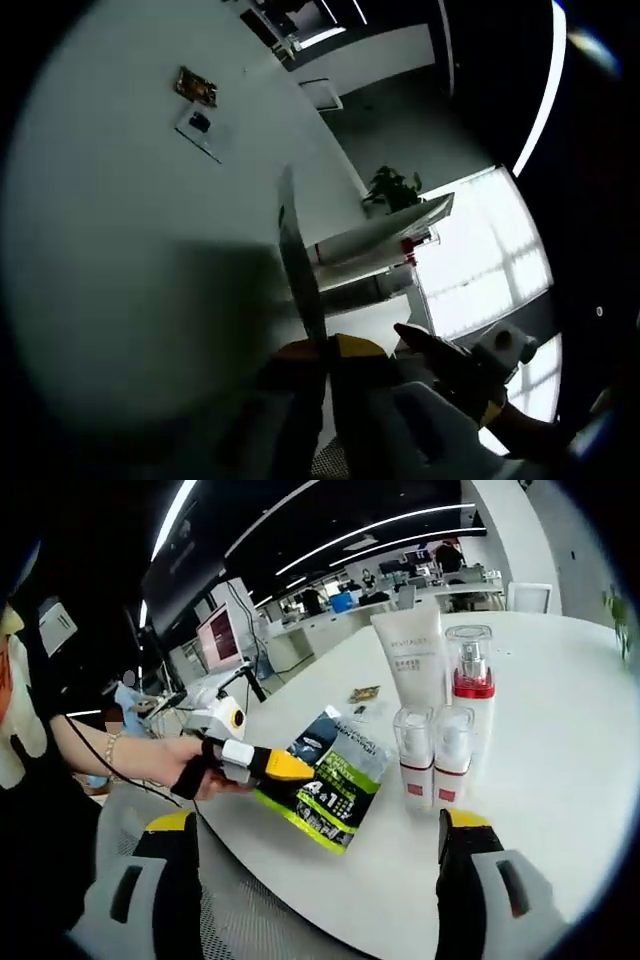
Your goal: Arrange the skincare products in the storage area until every visible bottle or jar stands upright without overlapping.
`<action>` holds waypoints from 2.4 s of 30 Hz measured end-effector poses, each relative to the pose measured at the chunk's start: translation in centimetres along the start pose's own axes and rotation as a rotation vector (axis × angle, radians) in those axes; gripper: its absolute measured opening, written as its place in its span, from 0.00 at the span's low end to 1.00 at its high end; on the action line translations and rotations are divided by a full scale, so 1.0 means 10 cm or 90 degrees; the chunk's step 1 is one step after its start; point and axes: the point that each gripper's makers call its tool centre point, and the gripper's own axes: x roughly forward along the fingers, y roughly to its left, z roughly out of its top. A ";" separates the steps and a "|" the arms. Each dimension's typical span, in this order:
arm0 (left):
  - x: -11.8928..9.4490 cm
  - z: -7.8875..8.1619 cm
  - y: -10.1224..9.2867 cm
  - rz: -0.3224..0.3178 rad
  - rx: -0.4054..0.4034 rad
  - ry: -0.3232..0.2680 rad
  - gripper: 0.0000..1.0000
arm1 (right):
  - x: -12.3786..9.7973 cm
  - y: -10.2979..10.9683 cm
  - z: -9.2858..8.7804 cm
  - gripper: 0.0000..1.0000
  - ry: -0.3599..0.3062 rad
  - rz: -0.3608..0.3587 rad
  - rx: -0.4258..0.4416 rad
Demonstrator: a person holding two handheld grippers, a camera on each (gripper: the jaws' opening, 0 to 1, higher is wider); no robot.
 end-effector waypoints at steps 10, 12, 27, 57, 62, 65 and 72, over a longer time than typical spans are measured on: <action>0.08 -0.07 0.24 0.063 0.012 0.014 0.00 | -0.03 -0.10 -0.01 1.00 -0.003 -0.018 0.007; 0.08 -0.06 0.28 0.072 0.038 0.016 0.00 | -0.03 -0.13 -0.01 1.00 -0.003 -0.020 0.010; 0.05 -0.04 0.45 0.159 0.226 0.050 0.06 | -0.03 -0.14 -0.03 1.00 0.000 -0.019 0.015; -0.04 0.05 0.52 0.284 0.438 0.110 0.24 | -0.02 -0.14 -0.04 1.00 0.001 -0.019 0.022; -0.05 0.05 0.53 0.290 0.440 0.113 0.24 | -0.02 -0.13 -0.04 1.00 0.002 -0.018 0.022; -0.06 0.06 0.54 0.293 0.443 0.114 0.24 | -0.02 -0.14 -0.04 1.00 0.003 -0.019 0.023; -0.07 0.07 0.54 0.298 0.453 0.119 0.29 | -0.02 -0.14 -0.04 1.00 0.004 -0.020 0.023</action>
